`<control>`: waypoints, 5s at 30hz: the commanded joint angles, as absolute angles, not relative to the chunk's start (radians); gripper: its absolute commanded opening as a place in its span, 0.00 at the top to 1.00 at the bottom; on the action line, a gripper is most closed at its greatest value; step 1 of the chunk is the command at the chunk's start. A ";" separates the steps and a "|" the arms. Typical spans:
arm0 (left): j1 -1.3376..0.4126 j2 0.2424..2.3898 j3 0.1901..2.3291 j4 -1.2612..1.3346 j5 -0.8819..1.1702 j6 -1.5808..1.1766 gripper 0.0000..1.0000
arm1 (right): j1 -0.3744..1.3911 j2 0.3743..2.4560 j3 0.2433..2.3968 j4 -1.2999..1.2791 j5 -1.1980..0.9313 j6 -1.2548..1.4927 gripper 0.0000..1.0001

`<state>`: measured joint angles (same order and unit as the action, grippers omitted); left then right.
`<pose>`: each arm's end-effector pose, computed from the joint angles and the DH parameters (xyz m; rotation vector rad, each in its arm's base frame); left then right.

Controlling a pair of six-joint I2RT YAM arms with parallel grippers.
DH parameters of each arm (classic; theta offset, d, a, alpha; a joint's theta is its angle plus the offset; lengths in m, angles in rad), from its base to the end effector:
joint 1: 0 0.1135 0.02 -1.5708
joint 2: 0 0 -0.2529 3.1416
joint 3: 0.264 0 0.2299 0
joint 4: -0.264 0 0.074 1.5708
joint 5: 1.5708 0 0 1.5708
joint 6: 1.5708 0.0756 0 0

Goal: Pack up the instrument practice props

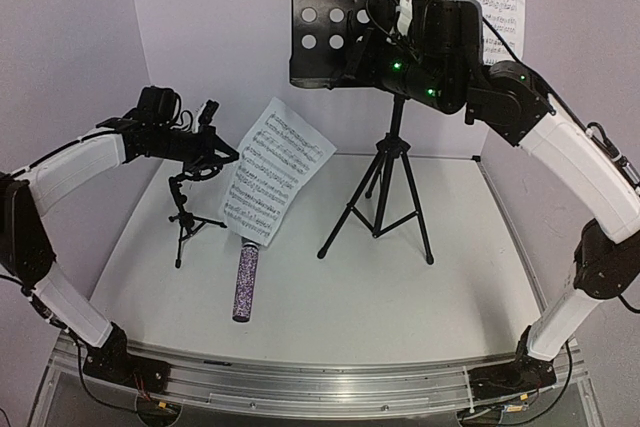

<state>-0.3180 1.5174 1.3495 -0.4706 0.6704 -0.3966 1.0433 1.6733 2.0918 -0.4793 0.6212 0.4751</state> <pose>0.3105 -0.1517 0.3087 0.3050 2.2588 -1.1277 0.2190 0.2885 0.5018 0.0153 1.6611 0.6597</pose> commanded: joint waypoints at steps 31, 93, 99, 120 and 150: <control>-0.373 2.250 1.983 -0.427 0.379 -0.087 1.00 | 1.040 1.698 2.107 -0.437 0.600 0.460 1.00; -0.389 1.463 1.842 -0.089 0.553 0.127 0.45 | 1.040 1.350 2.256 -1.222 0.470 0.362 0.33; -0.488 1.413 1.871 -0.143 0.582 0.133 0.47 | 1.040 1.469 2.527 -1.323 0.825 0.231 0.34; -1.102 1.784 2.300 -0.238 0.367 0.185 0.41 | 1.026 1.464 2.434 -1.085 0.764 -0.195 0.27; -1.154 1.992 2.319 0.059 0.217 0.157 0.43 | 0.453 1.405 2.297 -0.972 0.147 0.139 0.17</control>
